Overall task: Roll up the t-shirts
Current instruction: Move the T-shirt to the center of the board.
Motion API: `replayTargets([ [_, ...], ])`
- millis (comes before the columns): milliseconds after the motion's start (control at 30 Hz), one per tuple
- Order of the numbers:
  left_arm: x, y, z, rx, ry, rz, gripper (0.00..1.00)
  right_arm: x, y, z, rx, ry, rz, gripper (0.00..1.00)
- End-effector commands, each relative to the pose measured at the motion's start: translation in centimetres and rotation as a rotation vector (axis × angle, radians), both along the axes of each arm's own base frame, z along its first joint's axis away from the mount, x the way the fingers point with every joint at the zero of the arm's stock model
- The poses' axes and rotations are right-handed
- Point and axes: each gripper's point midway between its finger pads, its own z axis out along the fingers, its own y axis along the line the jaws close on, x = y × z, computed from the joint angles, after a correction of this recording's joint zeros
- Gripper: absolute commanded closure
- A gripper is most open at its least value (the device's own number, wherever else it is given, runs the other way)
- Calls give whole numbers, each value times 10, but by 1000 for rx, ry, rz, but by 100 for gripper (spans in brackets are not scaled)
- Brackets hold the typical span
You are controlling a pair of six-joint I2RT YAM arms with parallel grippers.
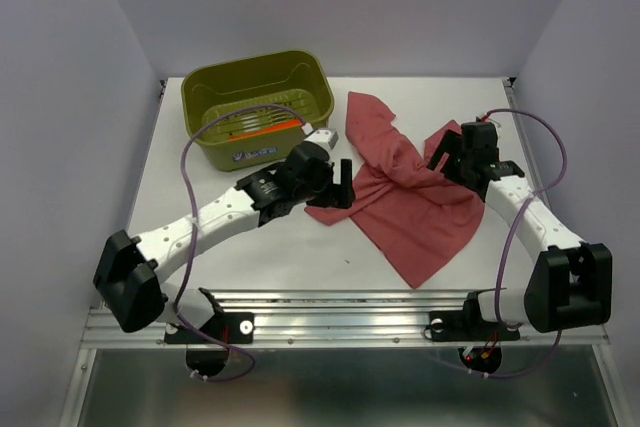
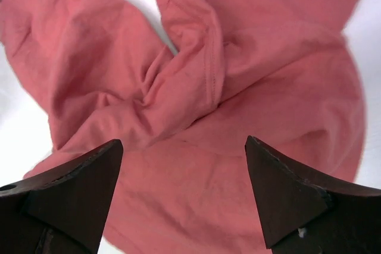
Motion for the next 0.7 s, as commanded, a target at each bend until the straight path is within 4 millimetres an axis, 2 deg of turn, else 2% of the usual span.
replayTargets([
  [0,-10,-48,-21,-11,43,-52,5,-2,-33,-21,-2,62,-111,12],
  [100,-13,-78,-45,19,89,-94,5,3,-46,-37,1,110,-147,14],
  [200,-32,-122,-70,65,115,-190,5,8,-58,-48,-16,143,-173,16],
  [300,-41,-142,-84,88,132,-234,4,7,-66,-57,-22,163,-200,16],
  [333,-46,-151,-95,108,144,-249,5,6,-75,-58,-24,165,-226,16],
  [400,-50,-157,-106,121,161,-250,4,0,-82,-65,-16,183,-250,14],
  [433,-51,-159,-116,132,176,-250,4,-1,-89,-65,-8,180,-270,8],
  [567,-54,-170,-133,118,212,-255,5,-8,-90,-65,10,177,-284,0],
  [667,-51,-173,-143,137,233,-234,16,-12,-91,-60,11,159,-292,0],
])
